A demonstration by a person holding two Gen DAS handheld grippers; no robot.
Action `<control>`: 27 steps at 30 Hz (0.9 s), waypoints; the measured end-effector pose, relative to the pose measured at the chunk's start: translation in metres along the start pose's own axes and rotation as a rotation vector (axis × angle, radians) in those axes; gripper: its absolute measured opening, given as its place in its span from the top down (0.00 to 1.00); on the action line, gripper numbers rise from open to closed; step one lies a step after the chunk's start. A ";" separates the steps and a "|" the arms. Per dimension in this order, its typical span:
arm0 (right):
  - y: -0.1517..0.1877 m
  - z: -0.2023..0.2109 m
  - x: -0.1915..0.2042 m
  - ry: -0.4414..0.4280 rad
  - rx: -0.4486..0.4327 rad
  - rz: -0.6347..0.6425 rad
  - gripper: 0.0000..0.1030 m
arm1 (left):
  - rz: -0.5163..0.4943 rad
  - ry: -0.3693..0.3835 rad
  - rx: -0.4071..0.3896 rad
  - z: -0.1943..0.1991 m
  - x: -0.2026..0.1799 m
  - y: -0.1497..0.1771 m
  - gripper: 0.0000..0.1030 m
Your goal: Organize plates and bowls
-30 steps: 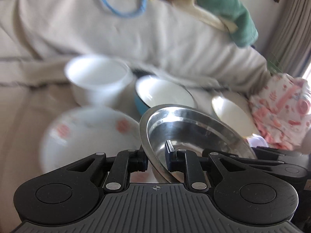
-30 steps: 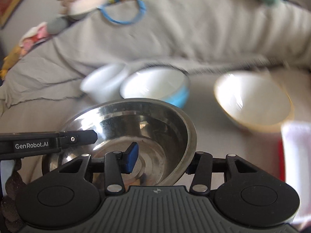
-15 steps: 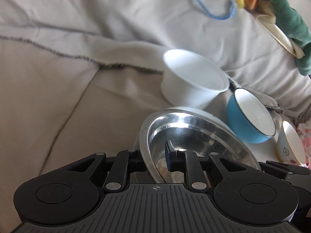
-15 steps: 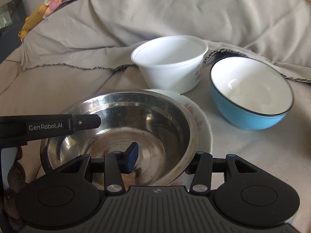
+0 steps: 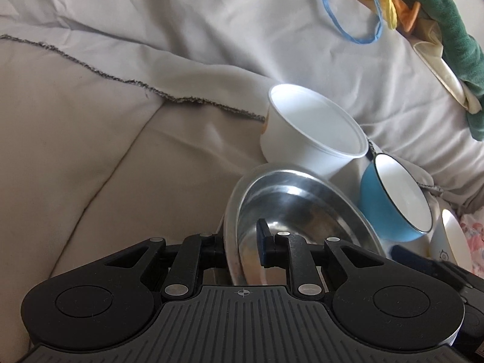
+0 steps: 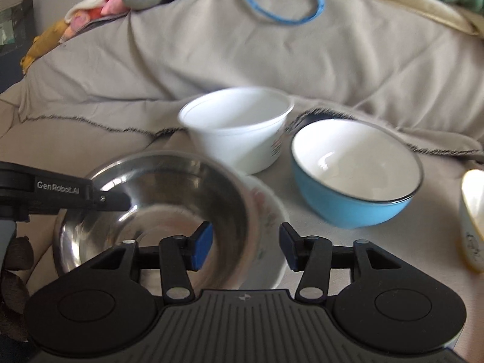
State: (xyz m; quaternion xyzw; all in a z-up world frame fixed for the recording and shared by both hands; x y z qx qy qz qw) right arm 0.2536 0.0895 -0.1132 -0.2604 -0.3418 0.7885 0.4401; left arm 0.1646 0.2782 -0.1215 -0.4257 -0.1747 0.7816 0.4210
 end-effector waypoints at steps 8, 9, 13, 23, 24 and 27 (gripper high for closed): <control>0.011 -0.020 -0.025 -0.034 0.141 -0.128 0.34 | -0.026 0.001 0.008 -0.007 -0.003 0.002 0.81; 0.013 -0.022 -0.026 -0.047 0.160 -0.145 0.34 | -0.030 0.007 0.010 -0.007 -0.004 0.003 0.80; 0.016 -0.023 -0.030 -0.055 0.180 -0.168 0.33 | -0.058 0.011 -0.052 0.004 -0.009 -0.001 0.79; 0.014 -0.024 -0.032 -0.063 0.180 -0.190 0.33 | -0.017 -0.016 -0.085 0.007 0.001 -0.006 0.70; 0.015 -0.024 -0.032 -0.070 0.190 -0.196 0.33 | -0.012 -0.010 -0.069 0.005 0.002 -0.005 0.71; 0.017 -0.029 -0.032 -0.104 0.230 -0.214 0.33 | 0.014 -0.008 -0.015 -0.004 0.007 0.001 0.69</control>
Point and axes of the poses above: each gripper's, at about its wrist camera, not at the fingertips, and z roughly against the way its jaws point, x to its left, y to its underside, the point moved 4 cm from there along -z, roughly the way its jaws point, and after that the axes turned 15 degrees about y, right-handed, at the moved point
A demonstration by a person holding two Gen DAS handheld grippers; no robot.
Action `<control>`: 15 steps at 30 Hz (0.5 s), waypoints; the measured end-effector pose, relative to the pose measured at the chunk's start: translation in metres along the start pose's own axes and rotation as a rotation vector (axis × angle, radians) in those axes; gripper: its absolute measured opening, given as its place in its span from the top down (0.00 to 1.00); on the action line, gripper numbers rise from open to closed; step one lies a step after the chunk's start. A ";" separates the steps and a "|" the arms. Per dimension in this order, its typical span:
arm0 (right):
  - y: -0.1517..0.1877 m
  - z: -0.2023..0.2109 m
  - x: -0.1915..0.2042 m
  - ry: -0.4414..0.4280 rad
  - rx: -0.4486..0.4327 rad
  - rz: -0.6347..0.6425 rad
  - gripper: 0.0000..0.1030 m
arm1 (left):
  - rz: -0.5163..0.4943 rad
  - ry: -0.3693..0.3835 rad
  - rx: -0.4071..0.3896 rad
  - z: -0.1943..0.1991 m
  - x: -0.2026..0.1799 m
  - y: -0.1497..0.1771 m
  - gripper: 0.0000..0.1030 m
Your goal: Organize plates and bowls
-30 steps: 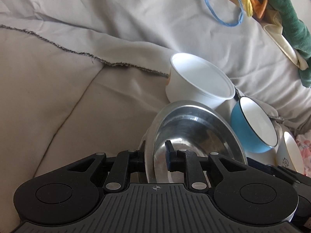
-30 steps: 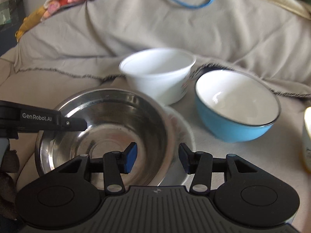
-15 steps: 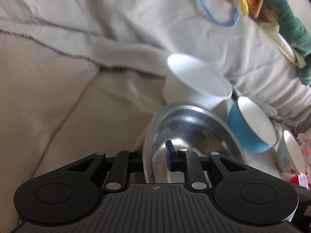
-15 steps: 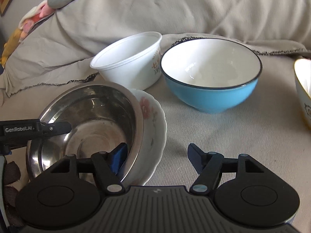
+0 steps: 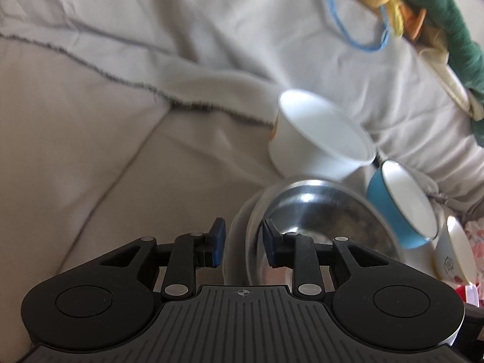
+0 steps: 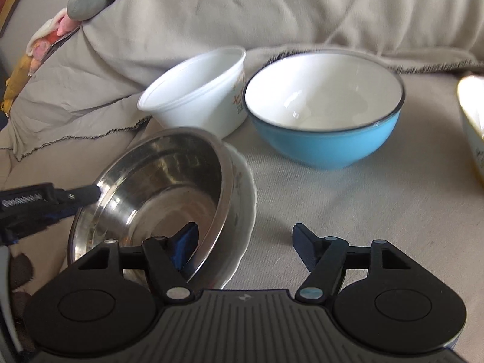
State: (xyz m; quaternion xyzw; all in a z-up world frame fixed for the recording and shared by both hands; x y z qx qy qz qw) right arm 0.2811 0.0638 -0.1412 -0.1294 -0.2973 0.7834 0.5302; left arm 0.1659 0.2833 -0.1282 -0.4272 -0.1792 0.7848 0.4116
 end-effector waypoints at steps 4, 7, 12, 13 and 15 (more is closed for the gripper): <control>0.001 -0.001 0.004 -0.004 -0.006 0.027 0.33 | 0.020 0.002 0.054 -0.010 0.005 0.007 0.69; -0.002 -0.005 0.012 -0.027 -0.005 0.067 0.33 | 0.082 0.026 0.118 -0.022 0.012 0.013 0.69; -0.012 -0.010 0.025 -0.076 0.040 0.097 0.42 | 0.077 0.018 0.129 -0.022 0.009 0.018 0.67; -0.012 -0.010 0.024 -0.084 0.043 0.101 0.44 | 0.066 0.019 0.135 -0.021 0.006 0.019 0.62; -0.009 -0.004 0.018 -0.093 0.050 0.105 0.45 | 0.042 0.059 0.151 -0.020 -0.003 0.021 0.53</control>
Point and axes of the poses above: each gripper's, at about its wrist camera, not at the fingertips, and z roughly against the way its jaws point, x to its left, y to its underside, the point moved 4 cm from there along -z, roughly the way its jaws point, and after that the axes turned 15 degrees about y, right-handed, at the moved point
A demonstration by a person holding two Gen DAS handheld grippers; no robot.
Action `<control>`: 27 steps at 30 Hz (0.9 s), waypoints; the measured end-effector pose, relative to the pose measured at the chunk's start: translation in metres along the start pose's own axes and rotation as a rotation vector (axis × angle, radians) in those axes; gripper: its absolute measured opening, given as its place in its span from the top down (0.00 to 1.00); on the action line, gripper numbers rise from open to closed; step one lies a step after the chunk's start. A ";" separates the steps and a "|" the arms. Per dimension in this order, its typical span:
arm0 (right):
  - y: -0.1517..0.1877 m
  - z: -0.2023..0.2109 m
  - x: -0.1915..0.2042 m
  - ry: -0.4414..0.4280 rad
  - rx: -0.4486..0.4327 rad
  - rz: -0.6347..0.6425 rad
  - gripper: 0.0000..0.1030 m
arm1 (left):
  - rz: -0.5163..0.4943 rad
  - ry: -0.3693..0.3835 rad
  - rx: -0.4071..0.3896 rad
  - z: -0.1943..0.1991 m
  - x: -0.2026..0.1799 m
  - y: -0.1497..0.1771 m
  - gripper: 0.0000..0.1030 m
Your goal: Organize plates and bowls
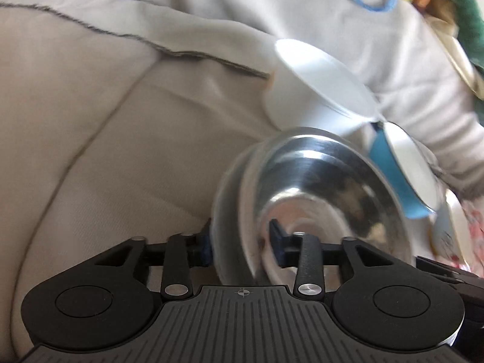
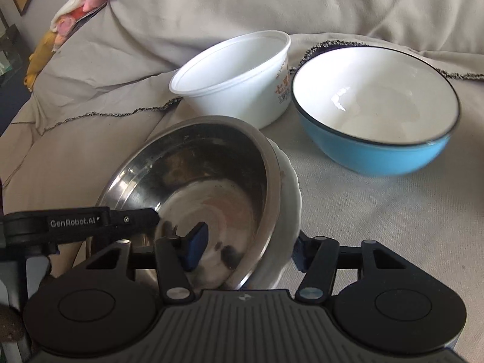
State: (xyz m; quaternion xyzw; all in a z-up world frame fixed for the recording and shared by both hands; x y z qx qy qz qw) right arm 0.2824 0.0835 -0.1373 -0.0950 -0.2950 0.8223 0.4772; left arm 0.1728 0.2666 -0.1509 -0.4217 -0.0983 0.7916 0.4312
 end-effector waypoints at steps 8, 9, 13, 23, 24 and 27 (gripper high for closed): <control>0.023 0.019 -0.030 0.045 -0.028 -0.027 0.45 | -0.109 0.056 0.071 -0.013 -0.024 0.014 0.55; 0.023 0.017 -0.031 0.044 -0.027 -0.021 0.45 | -0.124 0.033 0.070 -0.013 -0.025 0.014 0.59; 0.019 0.035 -0.041 0.069 -0.073 -0.009 0.45 | -0.187 -0.089 -0.024 0.012 -0.041 0.007 0.60; -0.027 0.115 -0.232 0.452 -0.280 -0.270 0.34 | -0.238 0.260 0.112 -0.042 -0.188 -0.016 0.60; -0.029 0.110 -0.253 0.467 -0.262 -0.311 0.34 | -0.231 0.286 0.149 -0.063 -0.201 -0.015 0.60; -0.027 0.091 -0.296 0.469 -0.219 -0.410 0.34 | -0.244 0.252 0.198 -0.118 -0.230 -0.009 0.60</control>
Point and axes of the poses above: each gripper's, at about its wrist camera, not at the fingertips, and z roughly against the way its jaws point, x to its left, y to its underside, the point moved 4 cm from there along -z, roughly the way its jaws point, and after that the axes turned 15 degrees about y, right-handed, at the moved point
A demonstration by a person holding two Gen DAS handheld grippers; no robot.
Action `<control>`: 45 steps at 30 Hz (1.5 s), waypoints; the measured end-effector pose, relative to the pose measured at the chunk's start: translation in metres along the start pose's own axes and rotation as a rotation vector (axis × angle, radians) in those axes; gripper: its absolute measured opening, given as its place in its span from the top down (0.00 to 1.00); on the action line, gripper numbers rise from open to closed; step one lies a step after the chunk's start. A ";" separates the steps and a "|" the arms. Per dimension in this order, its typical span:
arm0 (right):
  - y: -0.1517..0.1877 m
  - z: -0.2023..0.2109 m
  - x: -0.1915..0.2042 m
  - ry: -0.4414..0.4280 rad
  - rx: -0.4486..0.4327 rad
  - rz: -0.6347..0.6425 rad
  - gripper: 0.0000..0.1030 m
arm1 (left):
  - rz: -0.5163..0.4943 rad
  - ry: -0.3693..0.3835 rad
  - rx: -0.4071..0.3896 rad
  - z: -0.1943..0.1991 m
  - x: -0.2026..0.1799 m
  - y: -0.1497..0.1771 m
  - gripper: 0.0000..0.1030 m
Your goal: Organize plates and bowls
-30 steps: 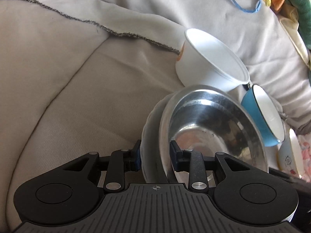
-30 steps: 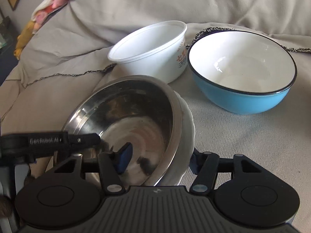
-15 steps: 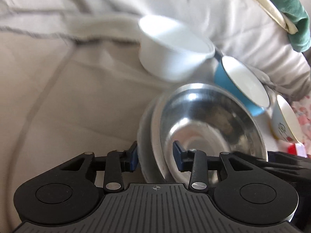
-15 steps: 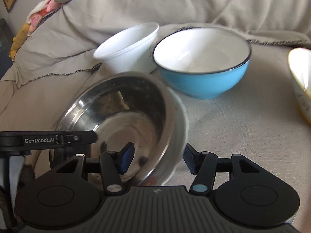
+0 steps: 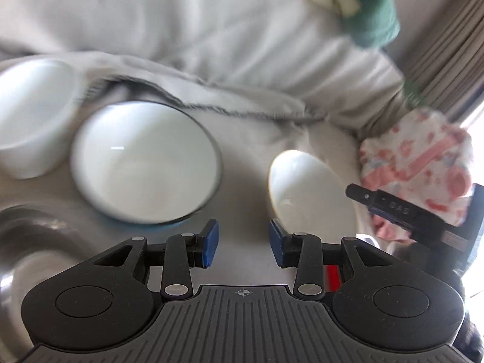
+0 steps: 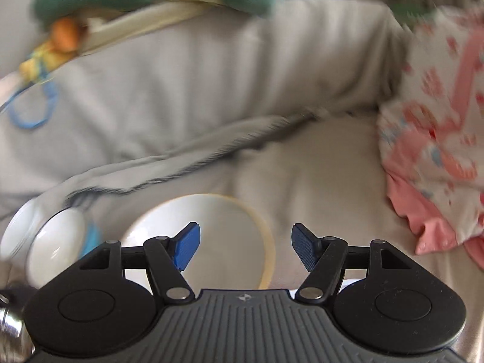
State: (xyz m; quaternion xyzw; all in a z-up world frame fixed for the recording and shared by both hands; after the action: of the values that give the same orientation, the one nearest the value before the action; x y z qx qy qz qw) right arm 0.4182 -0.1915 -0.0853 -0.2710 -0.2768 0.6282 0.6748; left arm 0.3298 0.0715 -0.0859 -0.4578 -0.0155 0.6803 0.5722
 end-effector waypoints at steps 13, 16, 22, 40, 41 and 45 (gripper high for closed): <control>0.016 -0.044 0.005 -0.196 0.167 -0.025 0.66 | -0.015 -0.051 0.090 -0.087 -0.010 0.014 0.78; 0.022 -0.030 0.009 -0.221 0.196 -0.034 0.66 | -0.041 -0.072 0.113 -0.072 -0.010 0.026 0.77; 0.053 0.008 0.032 -0.297 0.224 0.043 0.64 | -0.087 -0.105 0.099 -0.005 -0.008 0.063 0.72; 0.121 0.049 0.066 -0.383 0.206 0.197 0.66 | 0.008 -0.125 0.064 0.048 0.018 0.100 0.72; 0.121 0.048 0.065 -0.374 0.201 0.196 0.66 | 0.005 -0.123 0.071 0.046 0.016 0.100 0.72; 0.118 0.045 0.059 -0.354 0.201 0.176 0.65 | -0.010 -0.124 0.101 0.042 0.009 0.104 0.72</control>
State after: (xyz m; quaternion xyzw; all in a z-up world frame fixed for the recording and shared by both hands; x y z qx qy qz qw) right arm 0.3071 -0.1240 -0.1364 -0.1109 -0.3023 0.7469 0.5818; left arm 0.2241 0.0641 -0.1236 -0.3853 -0.0189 0.7045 0.5957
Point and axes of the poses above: each gripper's, at about its wrist camera, not at the fingertips, and z roughly against the way its jaws point, x to its left, y to its underside, the point moved 4 cm from there along -z, roughly the way its jaws point, and after that the axes turned 15 degrees about y, right-handed, at the moved point
